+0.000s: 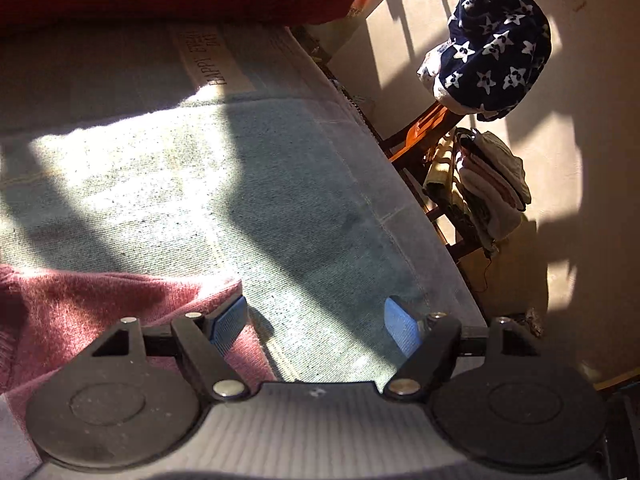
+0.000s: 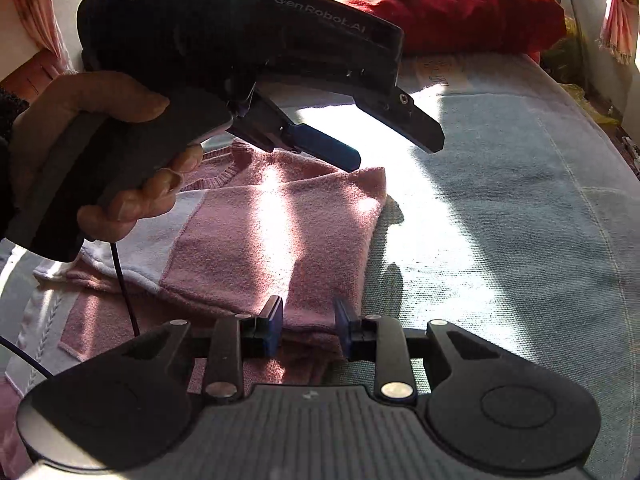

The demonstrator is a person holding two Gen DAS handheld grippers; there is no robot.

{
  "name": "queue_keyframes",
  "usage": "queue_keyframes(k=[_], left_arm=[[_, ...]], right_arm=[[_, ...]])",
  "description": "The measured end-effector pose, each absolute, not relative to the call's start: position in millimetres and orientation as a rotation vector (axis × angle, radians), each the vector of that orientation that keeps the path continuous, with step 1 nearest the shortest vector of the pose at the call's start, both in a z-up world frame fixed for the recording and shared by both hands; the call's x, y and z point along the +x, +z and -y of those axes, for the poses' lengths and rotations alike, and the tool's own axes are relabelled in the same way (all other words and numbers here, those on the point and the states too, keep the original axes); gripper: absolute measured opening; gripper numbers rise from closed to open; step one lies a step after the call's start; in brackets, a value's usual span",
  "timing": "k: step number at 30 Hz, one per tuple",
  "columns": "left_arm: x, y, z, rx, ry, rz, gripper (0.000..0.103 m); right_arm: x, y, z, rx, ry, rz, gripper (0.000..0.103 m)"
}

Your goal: Fold clothes

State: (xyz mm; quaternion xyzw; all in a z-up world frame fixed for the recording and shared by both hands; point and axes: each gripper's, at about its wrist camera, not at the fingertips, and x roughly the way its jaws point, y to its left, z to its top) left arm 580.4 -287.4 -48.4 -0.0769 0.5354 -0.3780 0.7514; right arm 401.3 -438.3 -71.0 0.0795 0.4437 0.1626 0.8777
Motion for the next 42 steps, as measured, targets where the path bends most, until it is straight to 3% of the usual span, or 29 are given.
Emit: queue_keyframes(k=[4, 7, 12, 19, 27, 34, 38, 42], left_arm=[[596, -81, 302, -0.147, -0.794, -1.232, 0.079], [598, -89, 311, -0.131, -0.805, -1.224, 0.094], [581, -58, 291, -0.094, -0.827, -1.203, 0.092], [536, -10, 192, -0.043, -0.766, -1.14, 0.093], [499, -68, 104, -0.229, -0.628, -1.196, 0.091], [490, -34, 64, -0.27, -0.6, -1.023, 0.091], [499, -55, 30, -0.266, -0.473, -1.044, 0.091], [495, -70, 10, -0.298, -0.448, -1.023, 0.09]], right_arm=[[396, -72, 436, 0.164, 0.36, -0.923, 0.033], [389, -71, 432, 0.15, 0.37, -0.925, 0.033], [369, -68, 424, 0.108, 0.371, -0.94, 0.033], [346, -57, 395, 0.031, 0.382, -0.958, 0.033], [337, -61, 359, 0.008, 0.343, -0.997, 0.034], [353, -50, 333, -0.064, 0.324, -0.971, 0.034], [381, -35, 317, -0.115, 0.318, -0.881, 0.034], [415, -58, 308, -0.113, 0.289, -0.898, 0.039]])
